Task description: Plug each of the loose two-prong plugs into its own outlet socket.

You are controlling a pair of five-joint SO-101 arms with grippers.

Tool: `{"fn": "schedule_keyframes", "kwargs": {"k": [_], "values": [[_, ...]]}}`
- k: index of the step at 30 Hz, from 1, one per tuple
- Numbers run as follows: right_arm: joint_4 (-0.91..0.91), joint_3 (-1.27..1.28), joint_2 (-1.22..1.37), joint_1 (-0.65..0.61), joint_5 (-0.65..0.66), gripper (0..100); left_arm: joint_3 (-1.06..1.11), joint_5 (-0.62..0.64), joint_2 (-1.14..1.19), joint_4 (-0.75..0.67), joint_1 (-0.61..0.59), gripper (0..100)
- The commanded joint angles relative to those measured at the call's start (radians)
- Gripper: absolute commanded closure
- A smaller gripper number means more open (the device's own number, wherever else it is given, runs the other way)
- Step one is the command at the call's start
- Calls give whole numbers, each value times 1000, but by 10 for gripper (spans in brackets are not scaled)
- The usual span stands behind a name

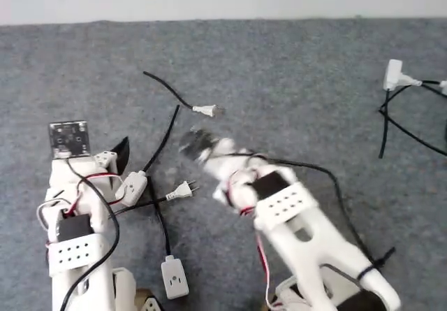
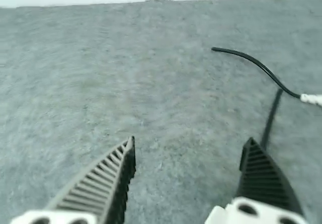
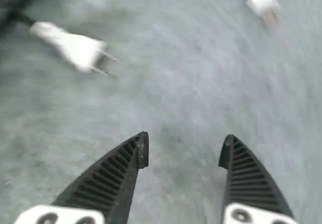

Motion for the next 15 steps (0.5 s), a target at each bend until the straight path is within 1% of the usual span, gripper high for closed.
{"fn": "schedule_keyframes", "kwargs": {"k": [1, 4, 7, 11, 15], "values": [[8, -11, -7, -160, 110, 741, -8, 25, -14, -32, -18, 684], [65, -41, -5, -254, 207, 741, -13, 21, -14, -34, -21, 684], [162, -133, -2, -295, 293, 740, -2, 21, -12, -64, -21, 684], [312, -287, 42, -344, 457, 740, 15, 14, -12, -106, -21, 684], [329, -387, 213, -355, 474, 739, 15, -11, -12, -110, -23, 684]]}}
